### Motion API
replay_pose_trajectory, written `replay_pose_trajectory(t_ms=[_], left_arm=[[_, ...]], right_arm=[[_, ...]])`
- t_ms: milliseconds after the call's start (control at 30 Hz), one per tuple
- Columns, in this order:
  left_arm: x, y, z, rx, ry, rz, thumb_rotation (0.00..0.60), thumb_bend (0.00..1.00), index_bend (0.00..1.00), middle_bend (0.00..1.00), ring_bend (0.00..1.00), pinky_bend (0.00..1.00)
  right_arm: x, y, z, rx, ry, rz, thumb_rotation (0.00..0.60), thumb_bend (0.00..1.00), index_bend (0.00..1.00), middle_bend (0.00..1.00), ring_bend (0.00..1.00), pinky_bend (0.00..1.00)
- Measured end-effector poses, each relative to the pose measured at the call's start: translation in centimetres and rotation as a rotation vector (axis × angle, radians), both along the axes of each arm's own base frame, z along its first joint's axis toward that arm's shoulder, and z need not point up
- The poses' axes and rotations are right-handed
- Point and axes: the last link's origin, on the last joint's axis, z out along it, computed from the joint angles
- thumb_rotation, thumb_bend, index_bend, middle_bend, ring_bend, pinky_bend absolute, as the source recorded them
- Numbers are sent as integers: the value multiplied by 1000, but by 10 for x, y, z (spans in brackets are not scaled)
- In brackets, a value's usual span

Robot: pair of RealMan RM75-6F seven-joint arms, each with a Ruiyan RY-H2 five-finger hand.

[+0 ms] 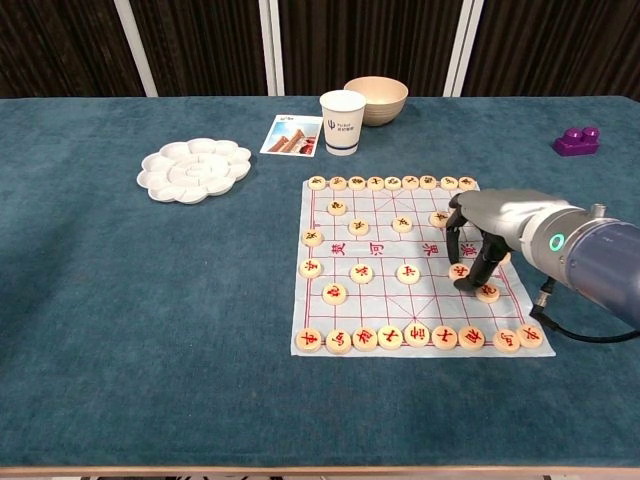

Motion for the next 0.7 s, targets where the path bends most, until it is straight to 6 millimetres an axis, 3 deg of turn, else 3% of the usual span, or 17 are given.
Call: replay_pose_trajectory(t_ms=[700], left_arm=[[1, -1, -1, 0, 7, -6, 600, 0, 180, 0, 0, 0]], right_arm=[[0, -2, 1, 6, -1, -6, 600, 364, 545, 0, 35, 137]])
